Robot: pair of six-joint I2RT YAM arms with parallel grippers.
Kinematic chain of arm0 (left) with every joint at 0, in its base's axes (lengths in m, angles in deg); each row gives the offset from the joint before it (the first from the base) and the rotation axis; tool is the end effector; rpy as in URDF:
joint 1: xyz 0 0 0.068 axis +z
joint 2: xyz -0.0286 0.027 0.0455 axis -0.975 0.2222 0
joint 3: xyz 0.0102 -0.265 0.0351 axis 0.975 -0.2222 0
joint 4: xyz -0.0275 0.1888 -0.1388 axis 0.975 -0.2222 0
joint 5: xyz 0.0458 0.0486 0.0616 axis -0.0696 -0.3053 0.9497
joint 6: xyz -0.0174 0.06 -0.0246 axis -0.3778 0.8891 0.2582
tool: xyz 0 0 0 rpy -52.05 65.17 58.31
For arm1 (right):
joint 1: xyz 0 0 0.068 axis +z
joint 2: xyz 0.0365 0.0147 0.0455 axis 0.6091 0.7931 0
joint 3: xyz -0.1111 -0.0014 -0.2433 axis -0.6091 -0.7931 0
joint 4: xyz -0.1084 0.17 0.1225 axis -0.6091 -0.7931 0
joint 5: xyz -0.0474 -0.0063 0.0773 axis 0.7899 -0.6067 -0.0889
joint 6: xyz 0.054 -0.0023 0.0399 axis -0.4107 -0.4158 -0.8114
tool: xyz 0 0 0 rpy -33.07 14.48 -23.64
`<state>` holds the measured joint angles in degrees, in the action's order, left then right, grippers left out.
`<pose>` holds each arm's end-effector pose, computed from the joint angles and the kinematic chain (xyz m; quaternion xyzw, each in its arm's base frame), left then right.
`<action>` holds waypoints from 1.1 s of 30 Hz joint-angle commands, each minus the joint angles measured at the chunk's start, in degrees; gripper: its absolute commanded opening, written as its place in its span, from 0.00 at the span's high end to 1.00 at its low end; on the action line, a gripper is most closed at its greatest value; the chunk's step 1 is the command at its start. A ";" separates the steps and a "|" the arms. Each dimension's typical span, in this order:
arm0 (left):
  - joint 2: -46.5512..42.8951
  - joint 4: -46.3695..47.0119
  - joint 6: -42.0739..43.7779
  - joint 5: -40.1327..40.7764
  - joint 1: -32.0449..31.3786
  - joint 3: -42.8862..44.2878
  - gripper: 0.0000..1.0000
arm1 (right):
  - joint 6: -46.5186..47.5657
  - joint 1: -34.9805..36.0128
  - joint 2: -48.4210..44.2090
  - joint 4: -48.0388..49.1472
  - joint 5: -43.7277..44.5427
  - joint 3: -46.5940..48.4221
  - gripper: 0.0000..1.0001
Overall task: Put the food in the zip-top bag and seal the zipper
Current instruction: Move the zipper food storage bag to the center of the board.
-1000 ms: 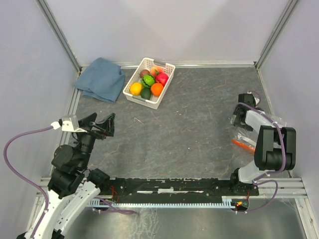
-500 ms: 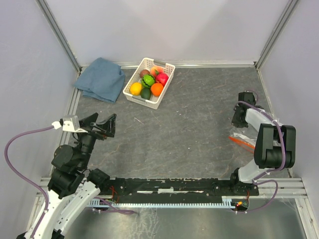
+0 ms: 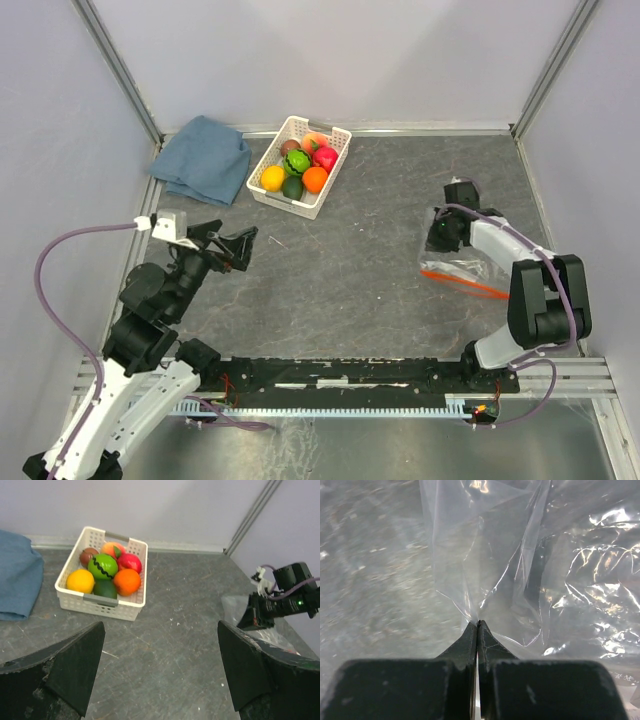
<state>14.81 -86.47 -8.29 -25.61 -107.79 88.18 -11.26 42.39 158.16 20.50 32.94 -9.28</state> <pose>0.0830 -0.0396 0.3551 0.0187 0.6747 -0.2542 0.6927 0.2807 0.0263 0.1808 0.1880 0.9518 0.0884 0.2258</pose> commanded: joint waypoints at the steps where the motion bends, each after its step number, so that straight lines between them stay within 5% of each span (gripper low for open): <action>1: 1.87 -0.76 -3.87 -3.96 -0.22 0.89 0.00 | -7.69 6.60 -0.82 5.32 -2.20 2.91 0.98; 14: 1.98 -2.91 -1.64 -1.46 -0.03 -1.48 0.00 | -14.54 19.56 14.81 12.11 1.49 16.20 0.91; 23: 1.73 -3.35 -0.43 -2.71 0.22 -1.67 0.00 | -8.69 19.83 16.19 8.22 -2.59 20.99 0.64; 33: 2.08 -3.34 -0.51 -4.09 0.36 -1.92 0.01 | 3.04 14.47 3.84 -1.22 -0.04 14.82 0.30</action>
<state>16.58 -91.24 -10.34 -28.49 -107.73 86.41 -13.82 60.75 169.20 22.73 31.50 8.33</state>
